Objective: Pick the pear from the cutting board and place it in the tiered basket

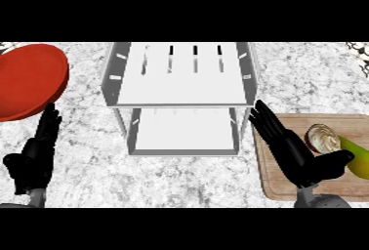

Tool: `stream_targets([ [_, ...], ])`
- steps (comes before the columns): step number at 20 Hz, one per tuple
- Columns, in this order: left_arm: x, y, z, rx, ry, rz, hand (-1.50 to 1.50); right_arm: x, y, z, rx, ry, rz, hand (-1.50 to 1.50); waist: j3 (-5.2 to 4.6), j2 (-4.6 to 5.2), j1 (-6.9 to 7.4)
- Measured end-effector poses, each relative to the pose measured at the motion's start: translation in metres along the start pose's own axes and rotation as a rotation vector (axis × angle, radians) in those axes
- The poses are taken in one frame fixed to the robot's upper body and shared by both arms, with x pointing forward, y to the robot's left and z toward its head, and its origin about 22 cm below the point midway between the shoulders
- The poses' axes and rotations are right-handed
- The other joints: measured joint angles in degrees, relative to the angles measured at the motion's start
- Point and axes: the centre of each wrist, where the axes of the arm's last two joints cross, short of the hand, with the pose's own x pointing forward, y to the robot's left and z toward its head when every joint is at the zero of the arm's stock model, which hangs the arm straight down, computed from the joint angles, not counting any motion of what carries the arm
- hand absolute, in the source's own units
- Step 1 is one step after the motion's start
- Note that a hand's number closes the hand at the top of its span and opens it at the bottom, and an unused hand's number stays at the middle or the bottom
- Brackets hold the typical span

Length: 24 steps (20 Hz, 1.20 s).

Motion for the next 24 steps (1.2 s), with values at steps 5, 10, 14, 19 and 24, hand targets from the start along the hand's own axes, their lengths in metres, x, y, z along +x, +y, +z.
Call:
stream_targets([
  [5, 0.007, -0.017, -0.001, -0.119, 0.044, 0.069, 0.00, 0.020, -0.074, 0.028, -0.114, -0.113, 0.039, 1.50, -0.09, -0.85, -2.08],
  [10, 0.011, -0.041, 0.005, -0.253, 0.096, 0.168, 0.00, 0.025, -0.154, 0.078, -0.570, -0.115, 0.114, -1.50, -0.13, -0.58, -4.79],
  [14, 0.023, -0.064, -0.001, -0.358, 0.124, 0.208, 0.00, 0.013, -0.198, 0.120, -0.705, -0.160, 0.172, -1.50, -0.08, -0.78, -2.74],
  [19, 0.030, -0.070, -0.007, -0.411, 0.147, 0.226, 0.00, 0.037, -0.217, 0.156, -0.623, -0.091, 0.373, -1.50, -0.25, -1.16, -1.48],
  [24, 0.037, -0.075, -0.014, -0.421, 0.145, 0.229, 0.00, 0.087, -0.224, 0.173, -0.583, 0.091, 0.627, -1.50, -0.42, -1.32, -1.56],
])
